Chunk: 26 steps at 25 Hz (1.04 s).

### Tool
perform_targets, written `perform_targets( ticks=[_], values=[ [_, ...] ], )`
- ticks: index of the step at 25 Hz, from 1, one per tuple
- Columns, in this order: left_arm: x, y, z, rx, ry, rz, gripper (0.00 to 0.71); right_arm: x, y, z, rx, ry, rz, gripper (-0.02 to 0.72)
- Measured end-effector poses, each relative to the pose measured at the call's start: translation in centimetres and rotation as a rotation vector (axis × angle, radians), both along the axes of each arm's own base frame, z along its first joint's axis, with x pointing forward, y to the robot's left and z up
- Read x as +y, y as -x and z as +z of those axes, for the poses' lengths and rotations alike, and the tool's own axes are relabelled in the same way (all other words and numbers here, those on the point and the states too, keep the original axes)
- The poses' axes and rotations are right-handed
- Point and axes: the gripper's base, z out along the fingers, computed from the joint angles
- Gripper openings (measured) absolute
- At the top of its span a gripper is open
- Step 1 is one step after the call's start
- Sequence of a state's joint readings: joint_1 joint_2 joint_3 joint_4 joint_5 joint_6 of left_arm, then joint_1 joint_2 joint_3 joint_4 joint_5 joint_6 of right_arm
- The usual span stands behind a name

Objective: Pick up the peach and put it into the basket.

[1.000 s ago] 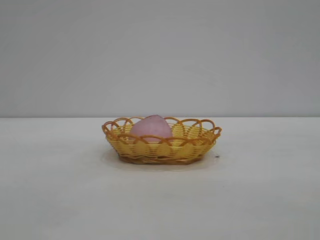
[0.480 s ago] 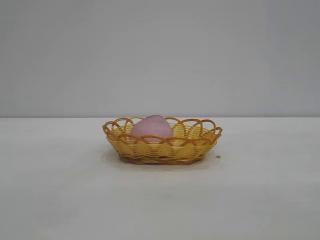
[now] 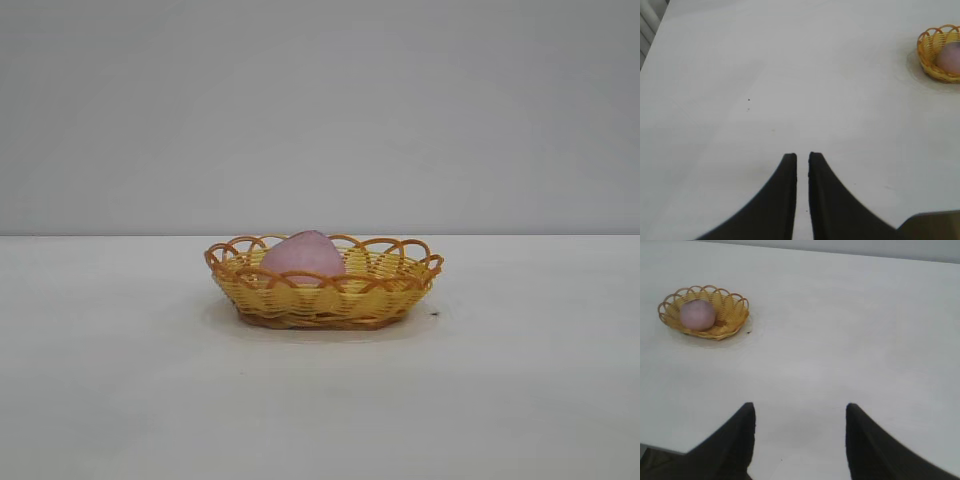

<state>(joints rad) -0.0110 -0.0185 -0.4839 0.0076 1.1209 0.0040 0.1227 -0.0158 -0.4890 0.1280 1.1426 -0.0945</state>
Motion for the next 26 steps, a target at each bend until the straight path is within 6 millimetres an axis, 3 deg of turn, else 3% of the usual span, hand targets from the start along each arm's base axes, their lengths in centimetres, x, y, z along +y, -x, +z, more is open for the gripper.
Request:
perform_targets(
  ticks=[26],
  values=[
    [-0.01,0.00,0.00,0.000,0.000,0.011,0.057,0.06,-0.05,0.00,0.000,0.000,-0.056,0.391]
  ],
)
